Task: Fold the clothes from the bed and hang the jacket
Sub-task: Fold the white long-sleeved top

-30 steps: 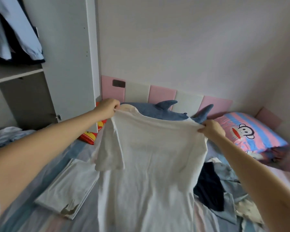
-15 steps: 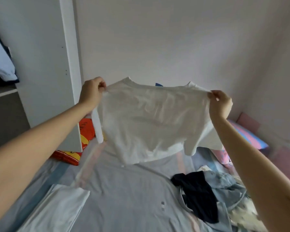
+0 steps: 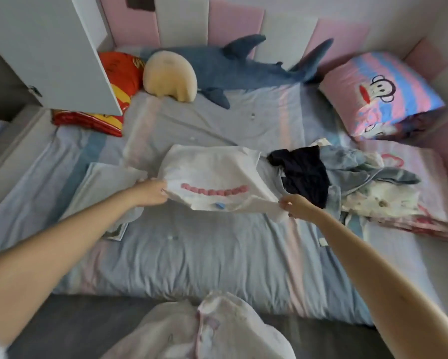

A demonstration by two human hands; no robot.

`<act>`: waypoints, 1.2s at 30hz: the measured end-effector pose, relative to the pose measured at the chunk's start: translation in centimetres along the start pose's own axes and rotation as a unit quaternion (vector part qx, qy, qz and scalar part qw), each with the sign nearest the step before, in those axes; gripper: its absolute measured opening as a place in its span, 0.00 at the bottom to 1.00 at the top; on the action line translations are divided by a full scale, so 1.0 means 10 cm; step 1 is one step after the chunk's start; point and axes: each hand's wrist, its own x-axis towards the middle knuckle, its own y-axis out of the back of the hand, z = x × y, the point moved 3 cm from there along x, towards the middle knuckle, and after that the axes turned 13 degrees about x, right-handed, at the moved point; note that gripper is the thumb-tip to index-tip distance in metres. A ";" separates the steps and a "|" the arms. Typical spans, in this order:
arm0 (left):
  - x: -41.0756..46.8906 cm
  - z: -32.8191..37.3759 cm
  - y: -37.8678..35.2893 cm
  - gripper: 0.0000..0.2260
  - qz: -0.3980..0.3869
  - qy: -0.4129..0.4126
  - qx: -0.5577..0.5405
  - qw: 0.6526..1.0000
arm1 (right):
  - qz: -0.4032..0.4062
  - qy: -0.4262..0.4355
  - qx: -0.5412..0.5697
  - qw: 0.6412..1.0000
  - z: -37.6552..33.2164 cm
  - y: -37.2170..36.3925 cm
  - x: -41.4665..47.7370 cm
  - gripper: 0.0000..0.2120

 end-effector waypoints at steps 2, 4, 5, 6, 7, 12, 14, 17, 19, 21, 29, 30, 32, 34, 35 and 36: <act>-0.15 -0.06 -0.51 0.13 -0.084 -0.020 0.015 0.996 | -0.067 -0.060 -0.021 0.996 0.39 -0.34 -0.07 0.09; -0.30 -0.11 -0.83 0.13 -0.162 -0.054 0.001 0.985 | -0.122 -0.138 -0.009 0.983 0.68 -0.59 -0.15 0.09; -0.35 -0.14 -0.96 0.12 -0.190 -0.066 0.005 0.980 | -0.140 -0.184 0.013 0.973 0.80 -0.71 -0.18 0.09; -0.41 -0.16 -1.06 0.13 -0.208 -0.075 0.007 0.975 | -0.153 -0.229 0.029 0.961 0.91 -0.81 -0.21 0.08; -0.46 -0.17 -1.15 0.14 -0.219 -0.079 0.001 0.972 | -0.162 -0.268 0.045 0.949 0.98 -0.89 -0.26 0.07; -0.49 -0.25 -1.22 0.17 -0.174 -0.034 -0.012 0.984 | -0.235 -0.279 0.036 0.930 0.99 -1.07 -0.34 0.15; -0.29 -0.31 -0.98 0.16 -0.073 0.031 -0.048 0.996 | -0.139 -0.202 -0.013 0.970 0.82 -0.91 -0.09 0.09; 0.18 -0.40 -0.12 0.18 0.088 0.111 -0.167 0.976 | 0.105 -0.066 0.054 0.991 0.21 -0.24 0.39 0.04; 0.49 -0.47 0.64 0.17 0.189 0.146 -0.196 0.951 | 0.227 0.009 0.148 0.962 -0.42 0.36 0.58 0.07; 0.64 -0.50 1.48 0.11 0.288 0.158 -0.207 0.922 | 0.318 0.074 0.215 0.920 -1.06 0.96 0.66 0.14; 0.41 -0.48 3.34 0.13 0.530 0.103 -0.210 0.815 | 0.517 0.228 0.275 0.778 -2.31 2.24 0.24 0.09; 0.39 -0.48 3.28 0.12 0.531 0.099 -0.213 0.814 | 0.514 0.241 0.279 0.775 -2.29 2.18 0.20 0.09; 0.41 -0.52 3.11 0.11 0.523 0.100 -0.213 0.820 | 0.510 0.238 0.257 0.786 -2.18 2.07 0.18 0.09; 0.48 -0.58 2.74 0.09 0.495 0.103 -0.214 0.836 | 0.497 0.200 0.212 0.817 -1.89 1.87 0.25 0.06; 0.48 -0.64 2.62 0.07 0.486 0.103 -0.202 0.844 | 0.484 0.190 0.199 0.831 -1.81 1.82 0.25 0.05; 0.53 -0.67 2.38 0.05 0.461 0.102 -0.201 0.859 | 0.465 0.175 0.177 0.850 -1.64 1.69 0.31 0.05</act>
